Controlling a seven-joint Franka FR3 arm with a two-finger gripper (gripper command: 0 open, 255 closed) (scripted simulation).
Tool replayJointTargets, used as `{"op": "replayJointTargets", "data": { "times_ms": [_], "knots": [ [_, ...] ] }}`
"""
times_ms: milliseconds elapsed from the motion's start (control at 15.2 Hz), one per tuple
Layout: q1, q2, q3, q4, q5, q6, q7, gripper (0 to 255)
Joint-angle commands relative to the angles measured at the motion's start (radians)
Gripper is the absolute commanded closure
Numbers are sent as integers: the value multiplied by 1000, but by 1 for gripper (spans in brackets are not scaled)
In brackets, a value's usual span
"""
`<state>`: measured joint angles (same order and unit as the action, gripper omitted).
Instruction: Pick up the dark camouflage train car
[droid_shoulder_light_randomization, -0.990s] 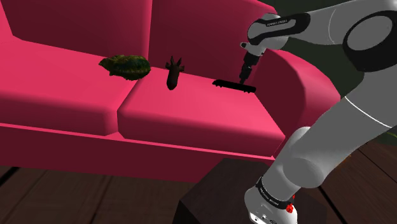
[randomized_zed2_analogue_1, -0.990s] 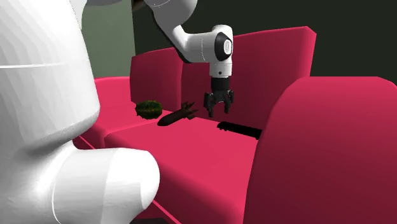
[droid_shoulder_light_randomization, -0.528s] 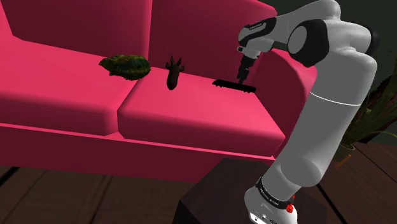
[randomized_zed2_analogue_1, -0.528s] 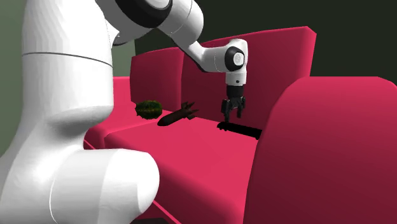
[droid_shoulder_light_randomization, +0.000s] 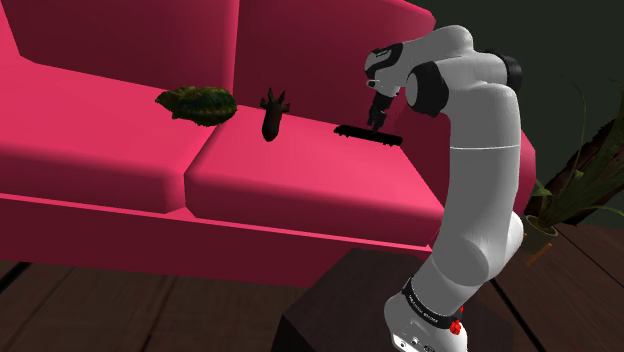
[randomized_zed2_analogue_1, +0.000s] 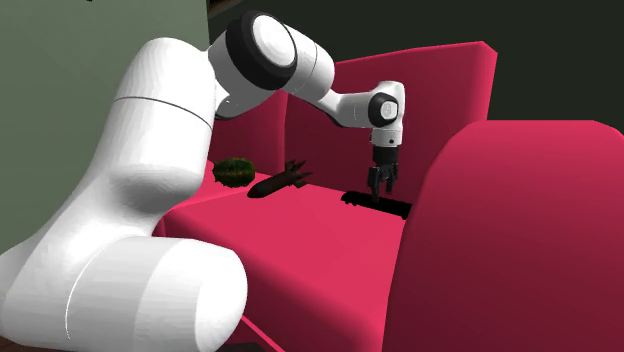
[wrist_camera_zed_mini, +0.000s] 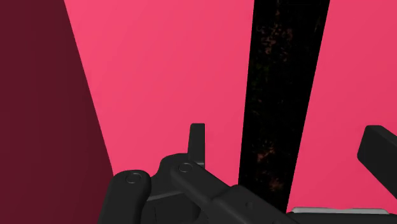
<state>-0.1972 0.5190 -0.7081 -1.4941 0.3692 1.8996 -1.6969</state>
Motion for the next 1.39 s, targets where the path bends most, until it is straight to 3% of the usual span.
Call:
{"op": "replayJointTargets", "data": {
  "times_ms": [0, 396, 462, 1056, 1320],
  "knots": [
    [-4, 11, 5, -11, 8, 20, -10, 0],
    [-4, 29, 14, -48, 23, 70, -21, 0],
    [-4, 29, 15, -47, 23, 70, -21, 255],
    [-4, 29, 14, -48, 23, 70, -21, 255],
    [-4, 13, 6, -16, 9, 26, -11, 255]
  ]
}}
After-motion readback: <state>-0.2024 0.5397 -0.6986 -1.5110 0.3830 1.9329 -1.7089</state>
